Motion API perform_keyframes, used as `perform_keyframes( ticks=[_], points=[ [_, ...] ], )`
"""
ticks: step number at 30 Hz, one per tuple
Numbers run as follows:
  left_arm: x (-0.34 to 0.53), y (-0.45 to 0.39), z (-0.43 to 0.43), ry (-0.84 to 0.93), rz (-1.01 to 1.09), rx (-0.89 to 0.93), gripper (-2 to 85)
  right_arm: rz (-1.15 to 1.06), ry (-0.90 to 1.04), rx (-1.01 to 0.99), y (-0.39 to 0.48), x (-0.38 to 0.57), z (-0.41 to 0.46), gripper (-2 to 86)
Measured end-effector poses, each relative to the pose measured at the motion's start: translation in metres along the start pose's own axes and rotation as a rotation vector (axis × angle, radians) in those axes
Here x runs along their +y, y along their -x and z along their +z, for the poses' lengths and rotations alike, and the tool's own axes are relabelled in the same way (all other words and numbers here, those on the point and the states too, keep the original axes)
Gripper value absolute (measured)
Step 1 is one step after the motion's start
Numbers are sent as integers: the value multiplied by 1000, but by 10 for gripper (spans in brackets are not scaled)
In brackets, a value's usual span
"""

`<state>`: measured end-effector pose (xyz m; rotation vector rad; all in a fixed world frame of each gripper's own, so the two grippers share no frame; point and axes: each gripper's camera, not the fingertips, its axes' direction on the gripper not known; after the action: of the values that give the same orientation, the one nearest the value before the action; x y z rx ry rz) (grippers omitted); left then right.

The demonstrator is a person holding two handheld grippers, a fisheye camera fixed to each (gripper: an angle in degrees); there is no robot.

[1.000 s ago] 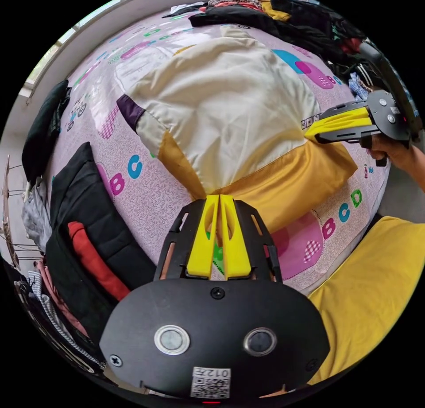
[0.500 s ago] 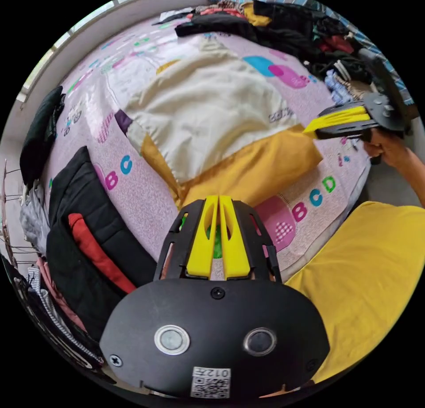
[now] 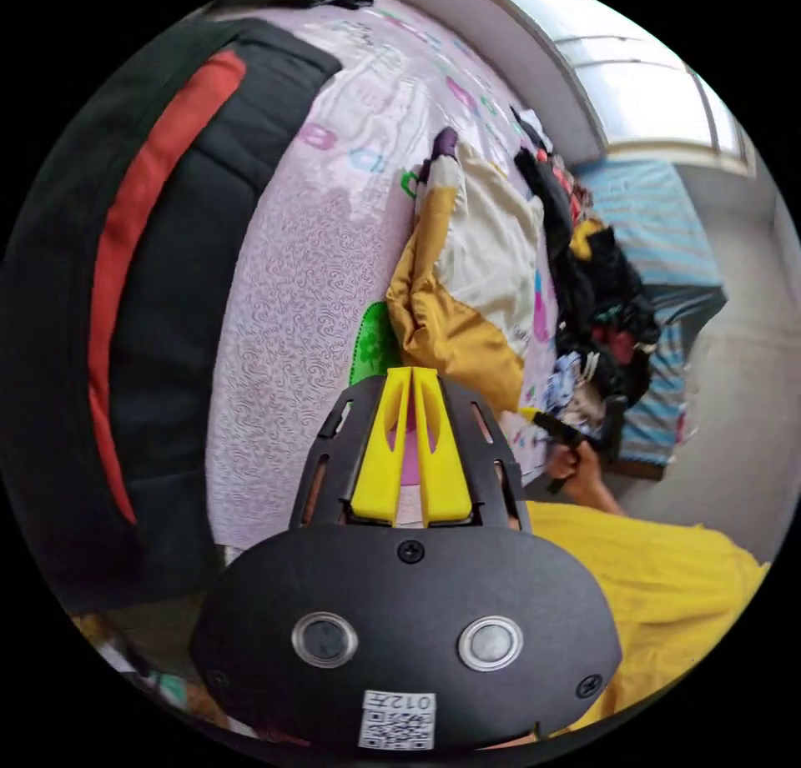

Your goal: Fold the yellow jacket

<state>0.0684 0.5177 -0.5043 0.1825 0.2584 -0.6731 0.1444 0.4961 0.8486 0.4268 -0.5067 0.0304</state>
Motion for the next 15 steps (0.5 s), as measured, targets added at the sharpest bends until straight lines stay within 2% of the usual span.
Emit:
perform_keyframes(
  ticks=[2, 7, 10, 15],
  points=[
    [9, 23, 1, -37, -59, 79, 16, 132, 18, -154, -33, -5, -1, 64],
    [33, 76, 12, -64, -158, 237, 38, 295, 50, -360, -78, -10, 5, 52],
    [51, 102, 20, -79, -218, 318, 51, 327, 62, -410, -92, -10, 2, 31],
    [73, 118, 38, -70, -239, 325, 48, 325, 45, -508, -106, -8, -17, 17]
  ],
)
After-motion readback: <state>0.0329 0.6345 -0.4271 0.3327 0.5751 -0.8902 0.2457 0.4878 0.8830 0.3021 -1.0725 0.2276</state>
